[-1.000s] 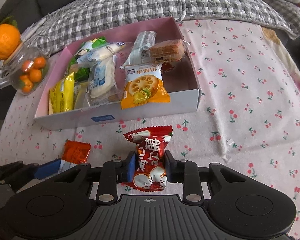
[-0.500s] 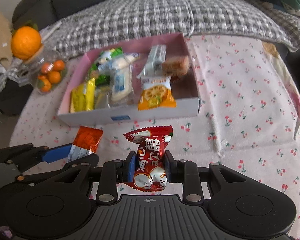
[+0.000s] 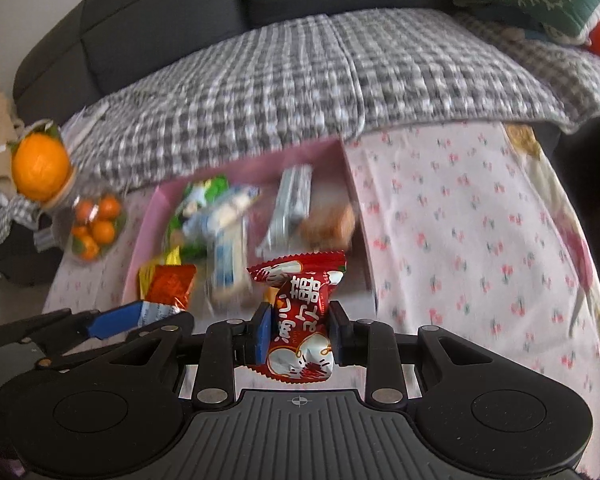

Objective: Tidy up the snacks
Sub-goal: 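Lift and carry both packets over the pink box with both grippers, then open both grippers to drop the two packets into the box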

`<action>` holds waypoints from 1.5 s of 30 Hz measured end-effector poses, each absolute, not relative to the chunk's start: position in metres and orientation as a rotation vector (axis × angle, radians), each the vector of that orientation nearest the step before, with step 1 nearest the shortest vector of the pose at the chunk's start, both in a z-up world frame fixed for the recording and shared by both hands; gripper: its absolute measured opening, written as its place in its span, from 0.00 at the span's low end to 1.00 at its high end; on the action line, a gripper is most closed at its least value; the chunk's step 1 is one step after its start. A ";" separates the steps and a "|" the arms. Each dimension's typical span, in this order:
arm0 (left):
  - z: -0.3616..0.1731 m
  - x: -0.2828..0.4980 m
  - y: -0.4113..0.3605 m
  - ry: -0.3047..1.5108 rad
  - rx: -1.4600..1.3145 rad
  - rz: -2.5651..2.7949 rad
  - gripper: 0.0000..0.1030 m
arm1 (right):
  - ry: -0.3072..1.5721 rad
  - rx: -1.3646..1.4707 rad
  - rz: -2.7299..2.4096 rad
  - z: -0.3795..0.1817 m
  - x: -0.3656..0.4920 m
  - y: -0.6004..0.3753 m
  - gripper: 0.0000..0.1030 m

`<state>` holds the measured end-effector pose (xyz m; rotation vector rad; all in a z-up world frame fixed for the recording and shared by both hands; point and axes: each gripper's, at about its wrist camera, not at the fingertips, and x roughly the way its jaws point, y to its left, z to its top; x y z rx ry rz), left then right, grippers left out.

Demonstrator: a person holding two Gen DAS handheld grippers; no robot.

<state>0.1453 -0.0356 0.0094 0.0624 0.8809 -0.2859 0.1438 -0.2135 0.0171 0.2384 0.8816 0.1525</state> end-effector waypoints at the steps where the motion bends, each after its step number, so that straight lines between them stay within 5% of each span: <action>1: 0.010 0.151 -0.037 0.877 0.065 -0.281 0.35 | 0.874 0.240 0.150 0.020 0.150 -0.214 0.28; 27: -0.019 0.251 -0.068 0.838 0.122 -0.235 0.35 | 0.858 0.255 0.062 -0.004 0.276 -0.227 0.28; 32: -0.021 0.259 -0.068 0.811 0.120 -0.204 0.50 | 0.838 0.261 0.086 -0.005 0.282 -0.225 0.34; 45: -0.013 0.245 -0.051 0.835 0.074 -0.182 0.68 | 0.841 0.276 0.062 0.006 0.262 -0.228 0.51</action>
